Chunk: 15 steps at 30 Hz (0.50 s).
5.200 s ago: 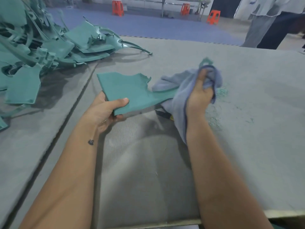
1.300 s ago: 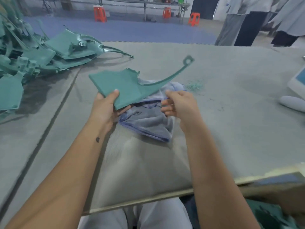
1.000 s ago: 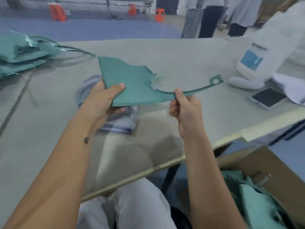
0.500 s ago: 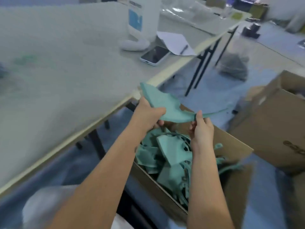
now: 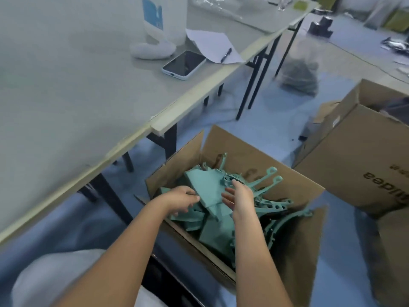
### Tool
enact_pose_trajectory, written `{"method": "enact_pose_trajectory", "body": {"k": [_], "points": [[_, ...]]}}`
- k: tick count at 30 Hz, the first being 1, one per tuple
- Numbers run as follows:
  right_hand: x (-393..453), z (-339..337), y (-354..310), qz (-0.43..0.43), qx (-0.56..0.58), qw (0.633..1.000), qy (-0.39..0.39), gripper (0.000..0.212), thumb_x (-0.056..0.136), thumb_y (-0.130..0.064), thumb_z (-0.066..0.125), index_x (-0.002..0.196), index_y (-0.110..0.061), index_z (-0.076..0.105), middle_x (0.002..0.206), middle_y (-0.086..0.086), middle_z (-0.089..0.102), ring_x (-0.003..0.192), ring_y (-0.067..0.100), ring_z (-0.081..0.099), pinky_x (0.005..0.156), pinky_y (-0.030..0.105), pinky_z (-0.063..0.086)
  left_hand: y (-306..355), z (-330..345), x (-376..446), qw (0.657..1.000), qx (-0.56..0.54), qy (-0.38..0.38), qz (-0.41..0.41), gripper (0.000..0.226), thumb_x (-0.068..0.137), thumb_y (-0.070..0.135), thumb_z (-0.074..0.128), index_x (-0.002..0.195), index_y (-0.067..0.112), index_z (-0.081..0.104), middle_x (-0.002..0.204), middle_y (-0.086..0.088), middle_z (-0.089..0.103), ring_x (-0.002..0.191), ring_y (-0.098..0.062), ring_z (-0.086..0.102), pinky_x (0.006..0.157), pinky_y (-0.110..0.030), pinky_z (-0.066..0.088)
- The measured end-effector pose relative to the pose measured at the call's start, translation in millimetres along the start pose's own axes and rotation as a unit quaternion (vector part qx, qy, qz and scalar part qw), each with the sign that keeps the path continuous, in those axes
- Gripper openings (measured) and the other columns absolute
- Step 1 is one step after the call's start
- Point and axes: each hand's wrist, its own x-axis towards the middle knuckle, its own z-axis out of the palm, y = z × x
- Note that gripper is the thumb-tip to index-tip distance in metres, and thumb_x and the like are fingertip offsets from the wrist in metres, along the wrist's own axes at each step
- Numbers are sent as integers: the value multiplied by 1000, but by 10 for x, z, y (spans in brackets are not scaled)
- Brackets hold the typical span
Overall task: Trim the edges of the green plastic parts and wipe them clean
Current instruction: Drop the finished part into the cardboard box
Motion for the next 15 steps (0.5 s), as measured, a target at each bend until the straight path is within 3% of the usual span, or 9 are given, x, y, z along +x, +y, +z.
{"method": "enact_pose_trajectory", "body": {"k": [2, 4, 7, 11, 15], "points": [[-83, 171, 41, -56, -22, 998, 32, 24, 96, -19, 49, 117, -11, 56, 93, 4, 61, 75, 18, 56, 63, 32, 44, 61, -63, -110, 1000, -7, -4, 15, 42, 102, 39, 42, 140, 22, 43, 116, 5, 61, 103, -15, 60, 86, -33, 47], [-237, 351, 13, -136, -24, 988, 64, 18, 93, -16, 47, 107, -20, 58, 99, 2, 63, 81, 18, 57, 68, 31, 43, 166, -152, -279, 998, -27, 14, 50, 40, 103, 35, 40, 139, 20, 45, 116, 2, 63, 96, -12, 60, 77, -26, 47], [-656, 726, -210, -274, 13, 961, 46, 21, 89, -13, 46, 88, -30, 58, 97, -1, 63, 90, 21, 60, 76, 35, 46, 339, -405, -596, 984, -57, 83, 144, 33, 103, 27, 40, 134, 19, 49, 110, 0, 66, 85, -12, 62, 70, -24, 49], [-1361, 1387, -471, -392, 39, 916, -69, 21, 85, -12, 47, 81, -29, 58, 87, 7, 62, 81, 24, 59, 72, 37, 46, 412, -888, -1182, 932, -139, 213, 259, 23, 100, 17, 46, 119, 17, 59, 80, 4, 64, 56, 1, 59, 45, -11, 40], [-2100, 2116, -406, -470, 41, 861, -191, 18, 80, -17, 45, 80, -29, 58, 90, 7, 60, 83, 17, 57, 75, 36, 49, 29, -1433, -1831, 876, -169, 356, 279, 16, 94, 16, 47, 96, 26, 60, 67, 10, 65, 51, 1, 57, 44, -15, 39]]}}
